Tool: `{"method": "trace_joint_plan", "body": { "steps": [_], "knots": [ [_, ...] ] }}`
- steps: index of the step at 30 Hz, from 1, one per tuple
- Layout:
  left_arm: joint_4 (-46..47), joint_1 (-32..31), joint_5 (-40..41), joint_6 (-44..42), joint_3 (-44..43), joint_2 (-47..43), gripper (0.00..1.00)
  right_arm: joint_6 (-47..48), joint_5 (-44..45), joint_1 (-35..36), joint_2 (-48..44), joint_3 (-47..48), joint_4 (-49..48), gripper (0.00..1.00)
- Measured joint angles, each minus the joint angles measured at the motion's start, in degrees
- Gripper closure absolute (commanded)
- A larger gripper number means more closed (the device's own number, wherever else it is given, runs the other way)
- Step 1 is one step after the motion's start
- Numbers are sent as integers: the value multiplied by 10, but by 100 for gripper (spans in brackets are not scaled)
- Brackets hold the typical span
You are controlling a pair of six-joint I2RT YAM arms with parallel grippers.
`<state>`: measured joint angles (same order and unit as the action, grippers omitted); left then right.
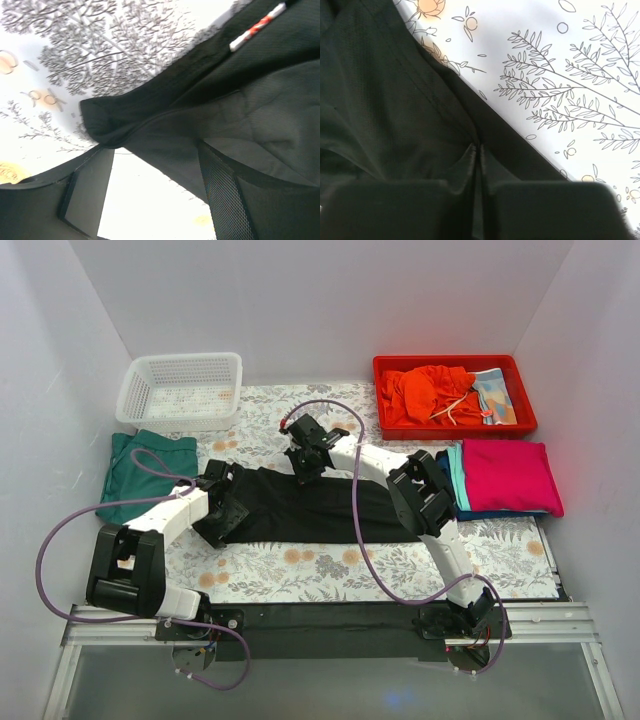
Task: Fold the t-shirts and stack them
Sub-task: Rotate the tshirt 90 degrees
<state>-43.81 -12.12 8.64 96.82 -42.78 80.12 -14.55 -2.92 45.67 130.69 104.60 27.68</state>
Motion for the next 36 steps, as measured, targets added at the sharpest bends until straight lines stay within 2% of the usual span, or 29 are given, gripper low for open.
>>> {"method": "trace_joint_plan", "body": {
  "steps": [21,22,23,24,27,29,36],
  "knots": [
    [-32,1,10,36,29,-32,33,-4,94,7,-8,-7,6,99],
    [-32,1,11,37,30,-33,33,-4,99,7,-10,-10,6,97],
    [-32,2,10,38,30,-34,33,-4,101,7,-10,-10,8,92],
    [-33,2,10,38,30,-35,33,-4,103,7,-11,-10,8,82],
    [-38,3,10,39,30,-41,33,-1,103,6,-15,-14,10,69],
    [-43,3,10,37,29,-51,33,1,103,5,-21,-18,11,64],
    [-58,1,8,30,-23,-104,33,7,104,4,-82,-29,21,61]
  ]
}}
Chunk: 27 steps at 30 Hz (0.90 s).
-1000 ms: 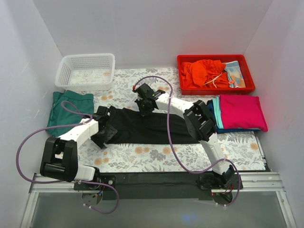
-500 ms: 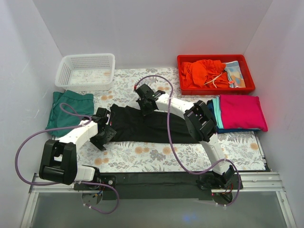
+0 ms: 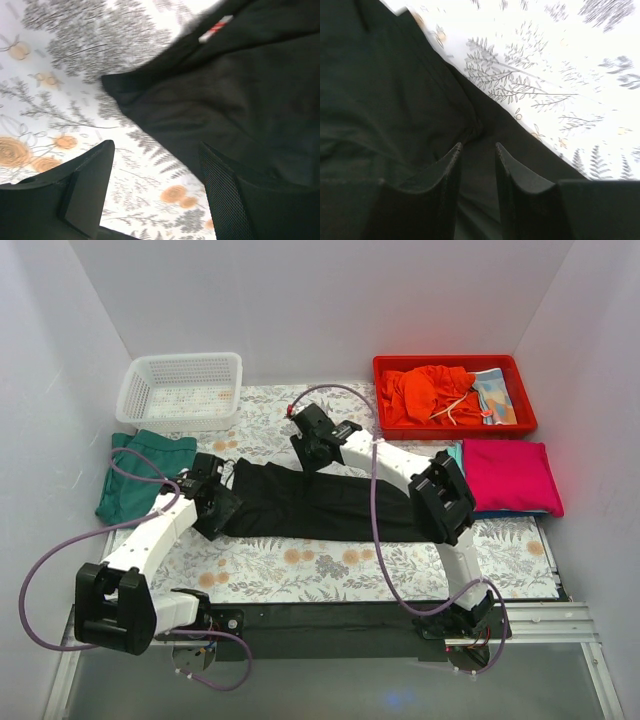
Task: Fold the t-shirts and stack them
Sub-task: Rotate the tshirt 90 degrees
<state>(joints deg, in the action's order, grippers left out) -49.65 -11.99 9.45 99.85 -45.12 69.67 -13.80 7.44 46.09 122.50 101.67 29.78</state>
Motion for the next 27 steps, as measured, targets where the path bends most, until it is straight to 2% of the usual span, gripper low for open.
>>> {"method": "trace_joint_plan", "body": {
  "steps": [7,16,21,27],
  "knots": [
    [21,-31,-14,-8,-58,19,33,5,35,-2,-94,-24,1,62],
    [73,-54,2,0,-102,210,33,2,74,-30,-217,-178,9,62],
    [57,-54,49,-6,-214,333,33,-10,78,-48,-291,-249,18,63],
    [51,-53,97,-19,-351,439,33,-21,84,-49,-340,-304,17,63]
  ]
}}
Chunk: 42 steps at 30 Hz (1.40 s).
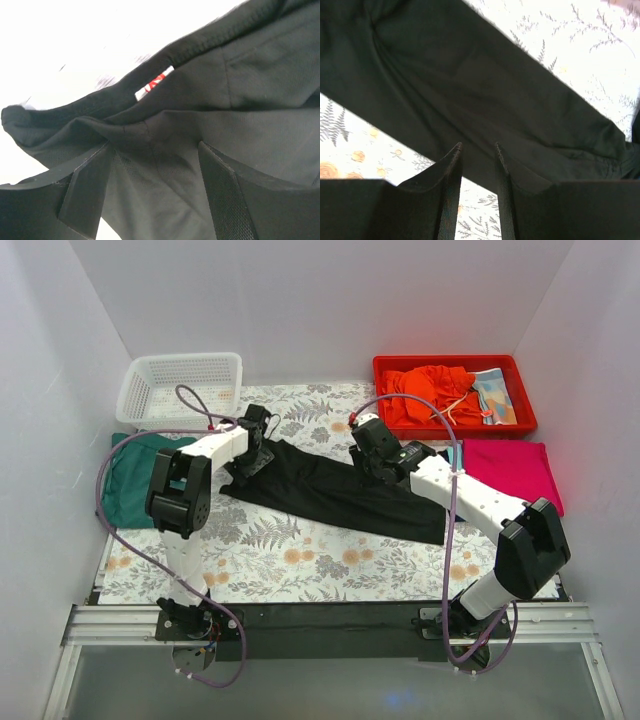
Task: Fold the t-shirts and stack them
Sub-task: Rotate the tshirt 90 degrees
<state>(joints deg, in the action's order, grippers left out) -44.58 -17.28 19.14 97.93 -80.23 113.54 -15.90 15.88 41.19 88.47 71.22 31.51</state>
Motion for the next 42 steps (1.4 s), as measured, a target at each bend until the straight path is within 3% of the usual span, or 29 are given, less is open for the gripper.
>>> {"method": "trace_joint_plan", "body": {
  "steps": [11,17,21,25,28,35,42],
  "knots": [
    [-6,45,8,-42,-388,250,33,-9,18,-7,-5,-24,20,64],
    [-76,43,0,-48,-511,318,32,-26,10,-8,-2,-28,45,65],
    [-73,43,-38,-56,-511,316,31,-37,-7,-6,3,-55,52,66],
    [167,55,-162,-164,-459,316,30,-48,-24,-2,26,-80,57,67],
    [256,64,-209,-208,-413,304,30,-54,-33,0,43,-96,57,68],
    [299,67,-234,-261,-306,233,29,-62,-41,1,75,-121,54,71],
    [296,67,-241,-279,-271,166,28,-57,-47,5,89,-122,45,73]
  ]
}}
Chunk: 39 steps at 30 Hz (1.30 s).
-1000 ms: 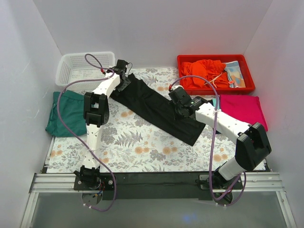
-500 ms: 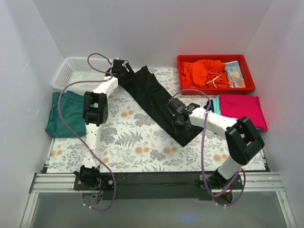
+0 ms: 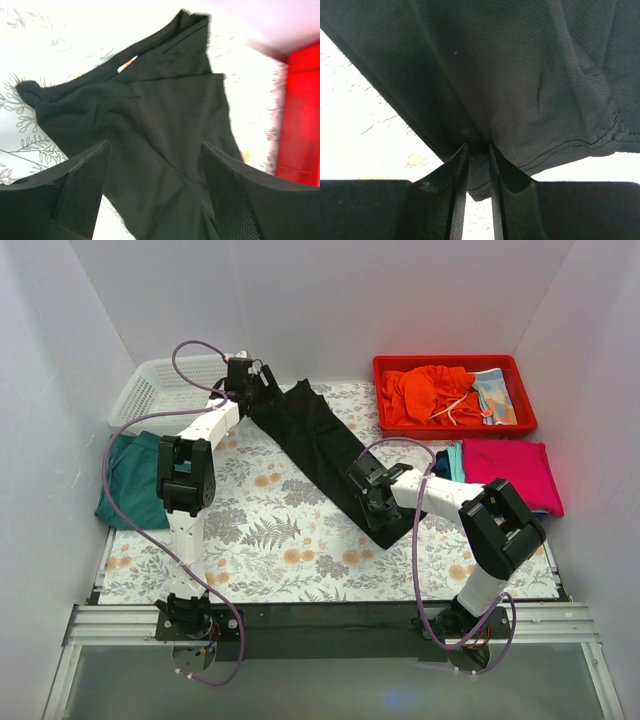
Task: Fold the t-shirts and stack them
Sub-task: Rotate the tshirt 90 degrees
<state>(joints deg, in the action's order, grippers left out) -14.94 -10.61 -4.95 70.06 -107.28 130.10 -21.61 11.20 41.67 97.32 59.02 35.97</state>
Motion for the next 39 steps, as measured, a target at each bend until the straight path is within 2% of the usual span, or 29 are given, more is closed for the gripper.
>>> {"method": "trace_joint_plan", "body": {
  "steps": [9,14,23,25,31,39],
  "knots": [
    [-1,0,0,-22,8,-74,28,-8,-35,71,-10,-8,-5,73],
    [-1,0,0,-30,17,-84,28,-21,-67,109,-8,-1,-4,73],
    [-29,0,31,-40,28,-83,27,-23,-123,183,53,92,-2,75],
    [-52,0,51,-41,8,-73,27,-22,-134,201,64,114,-3,76],
    [-92,4,112,-41,-130,30,27,-17,-160,229,69,151,-5,77],
    [-114,5,183,-44,-208,122,27,-29,-132,231,39,156,7,76]
  ]
}}
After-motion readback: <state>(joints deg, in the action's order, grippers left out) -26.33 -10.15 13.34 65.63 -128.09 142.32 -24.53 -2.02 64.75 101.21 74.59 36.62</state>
